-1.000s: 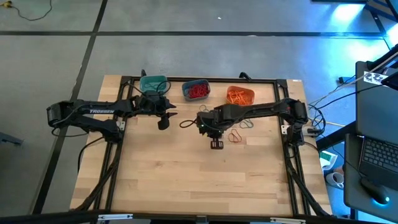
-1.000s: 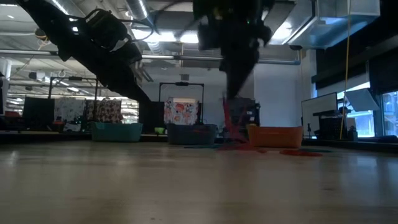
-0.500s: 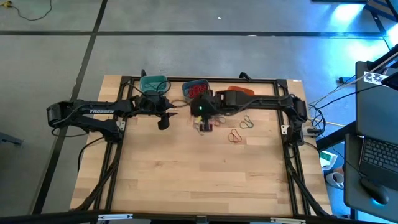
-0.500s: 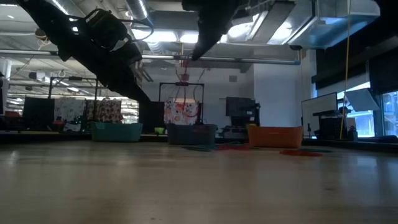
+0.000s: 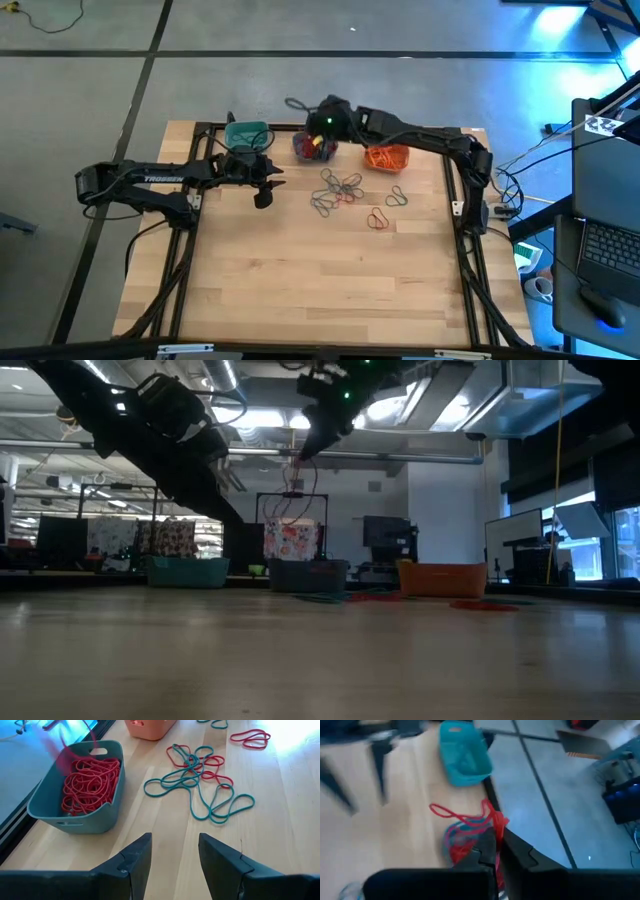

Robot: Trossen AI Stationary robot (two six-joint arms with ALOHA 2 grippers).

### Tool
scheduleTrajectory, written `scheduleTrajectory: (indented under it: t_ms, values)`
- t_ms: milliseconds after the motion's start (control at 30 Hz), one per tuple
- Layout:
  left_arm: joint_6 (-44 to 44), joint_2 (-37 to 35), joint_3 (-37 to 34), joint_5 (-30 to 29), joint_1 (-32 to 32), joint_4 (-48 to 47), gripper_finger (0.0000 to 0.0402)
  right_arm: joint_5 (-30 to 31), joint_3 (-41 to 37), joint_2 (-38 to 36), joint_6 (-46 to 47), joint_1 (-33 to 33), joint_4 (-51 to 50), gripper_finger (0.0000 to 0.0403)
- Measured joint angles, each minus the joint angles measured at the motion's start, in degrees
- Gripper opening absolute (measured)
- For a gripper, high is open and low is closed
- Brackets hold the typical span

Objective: Sort rubber bands into baskets

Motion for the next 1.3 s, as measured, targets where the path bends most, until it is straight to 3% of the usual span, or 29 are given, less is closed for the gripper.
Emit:
scheduleTrajectory:
  t_ms: [467, 667, 800, 933, 1100, 1300]
  values:
    - [0.4, -0.02, 0.0, 0.0, 0.02, 0.31, 0.0159, -1.89, -0.15, 9.3, 3.06, -7.05, 2.66, 0.0022]
    - [0.17, -0.02, 0.0, -0.01, 0.0, 0.2, 0.0159, -0.93, -0.16, 11.01, 3.16, -7.2, -0.61, 0.0103]
    - [0.07, -0.02, 0.0, 0.01, 0.0, -0.48, 0.0159, -0.35, 1.23, 9.75, 2.97, -6.13, -9.03, 0.0156]
    - [-0.46, -0.02, 0.0, 0.01, 0.0, -0.53, 0.0159, -1.88, 3.67, 6.51, 5.94, -4.13, -19.81, 0.0185]
    - [-0.5, -0.02, 0.0, 0.01, -0.09, -0.75, 0.0159, -9.43, 3.52, 5.59, 10.87, -0.23, -30.52, 0.0195]
    - [-1.28, -0.02, 0.0, 0.04, -1.35, -0.44, 0.0159, -9.48, -2.51, 5.5, 11.85, 5.45, -29.29, 0.0191]
